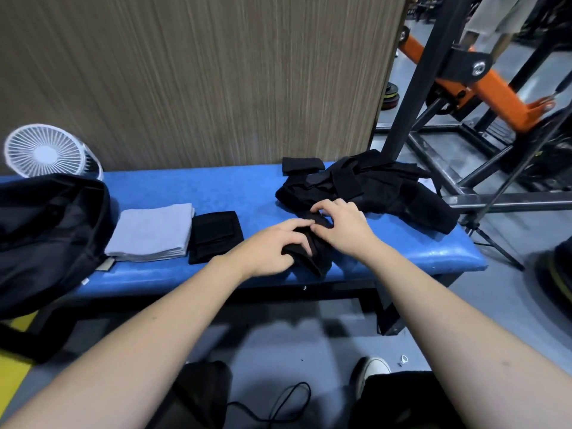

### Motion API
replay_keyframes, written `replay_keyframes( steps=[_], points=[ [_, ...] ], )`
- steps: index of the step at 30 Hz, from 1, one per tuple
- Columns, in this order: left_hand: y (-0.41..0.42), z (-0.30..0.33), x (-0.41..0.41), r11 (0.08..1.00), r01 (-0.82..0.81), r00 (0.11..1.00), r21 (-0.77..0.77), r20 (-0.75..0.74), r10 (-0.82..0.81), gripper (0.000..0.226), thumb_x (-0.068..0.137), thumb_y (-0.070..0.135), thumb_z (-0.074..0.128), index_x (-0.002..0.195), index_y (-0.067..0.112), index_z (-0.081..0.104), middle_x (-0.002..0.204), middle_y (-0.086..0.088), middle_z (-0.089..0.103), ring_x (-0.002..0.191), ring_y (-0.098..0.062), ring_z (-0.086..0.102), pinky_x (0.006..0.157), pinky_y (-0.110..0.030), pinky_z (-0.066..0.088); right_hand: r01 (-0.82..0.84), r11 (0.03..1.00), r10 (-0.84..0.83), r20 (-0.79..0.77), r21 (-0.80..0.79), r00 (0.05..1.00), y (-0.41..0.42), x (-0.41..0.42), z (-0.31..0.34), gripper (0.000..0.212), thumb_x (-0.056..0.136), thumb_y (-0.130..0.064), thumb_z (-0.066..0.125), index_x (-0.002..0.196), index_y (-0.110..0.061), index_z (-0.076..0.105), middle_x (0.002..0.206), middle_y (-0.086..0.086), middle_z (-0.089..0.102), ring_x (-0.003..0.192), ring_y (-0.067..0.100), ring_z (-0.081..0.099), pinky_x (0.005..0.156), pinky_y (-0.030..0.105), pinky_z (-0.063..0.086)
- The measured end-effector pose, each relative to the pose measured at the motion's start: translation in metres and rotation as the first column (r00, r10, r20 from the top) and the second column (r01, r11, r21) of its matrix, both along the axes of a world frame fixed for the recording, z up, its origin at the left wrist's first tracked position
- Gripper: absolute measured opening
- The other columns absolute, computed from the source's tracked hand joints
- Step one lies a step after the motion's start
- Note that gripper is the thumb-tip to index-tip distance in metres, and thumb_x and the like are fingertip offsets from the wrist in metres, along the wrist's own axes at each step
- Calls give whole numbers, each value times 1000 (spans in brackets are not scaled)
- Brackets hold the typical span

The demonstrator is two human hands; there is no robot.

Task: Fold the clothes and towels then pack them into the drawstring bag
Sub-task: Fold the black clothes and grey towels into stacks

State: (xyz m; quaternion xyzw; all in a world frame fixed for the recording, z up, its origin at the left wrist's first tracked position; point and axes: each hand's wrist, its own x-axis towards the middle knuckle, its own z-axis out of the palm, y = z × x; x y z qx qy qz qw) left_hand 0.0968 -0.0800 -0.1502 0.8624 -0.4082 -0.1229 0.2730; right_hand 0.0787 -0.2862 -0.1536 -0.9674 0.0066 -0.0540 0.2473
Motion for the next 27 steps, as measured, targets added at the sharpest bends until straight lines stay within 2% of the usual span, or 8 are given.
replay_keyframes(
  steps=[3,5,8,11,17,20,22,27],
  points=[
    [11,2,-8,999,14,1000,37,16,-15,53,72,-2,49,102,36,71,156,23,30,127,-4,47,94,-11,38,0,1000,0,12,-3,1000,11,-2,2,60,85,-38,69,138,-28,44,128,1,54,117,24,49,100,40,41],
    [17,2,-11,999,10,998,47,62,-13,55,72,-3,49,103,36,72,156,21,32,131,-3,42,93,-2,30,8,999,-8,6,54,1000,19,-3,6,69,82,-26,70,142,-28,37,125,1,55,109,22,55,90,39,47],
    [25,2,-9,998,41,977,51,208,-51,56,68,-3,47,103,32,73,147,13,46,138,-8,34,112,-19,25,123,981,-118,-41,150,992,27,-7,12,66,79,-8,63,138,-21,35,102,-1,58,83,20,59,70,38,51],
    [30,2,-7,996,35,959,76,277,-55,57,66,-2,43,102,31,73,142,13,52,139,-9,34,114,-31,24,281,929,-256,-128,240,958,28,-13,18,42,83,-9,54,121,-14,37,92,4,59,79,25,60,69,41,51],
    [33,2,-7,990,30,951,134,301,-70,55,68,-4,47,103,33,69,144,18,51,143,-5,26,114,-26,17,494,835,-457,-196,241,868,6,-23,25,33,78,-26,47,108,-12,39,97,10,63,83,36,65,79,45,54],
    [34,2,-5,989,29,937,148,341,-79,57,66,-7,49,102,33,68,143,19,51,141,-5,28,108,-20,15,521,762,-474,-216,385,854,-4,-28,24,42,80,-35,52,114,-14,40,94,6,64,70,32,70,77,46,57],
    [36,3,-3,988,29,922,151,378,-85,59,63,-8,50,101,33,70,141,18,52,138,-5,30,102,-17,14,516,687,-487,-202,512,850,-9,-28,23,51,82,-43,62,121,-19,40,100,1,63,76,29,70,70,41,56],
    [42,2,5,996,4,872,93,487,-49,54,60,-1,46,90,34,75,128,12,60,123,-15,43,93,-22,23,431,676,-482,-84,598,872,-15,-25,20,27,80,-15,67,90,-23,44,90,5,61,66,23,52,57,33,42]
  ],
)
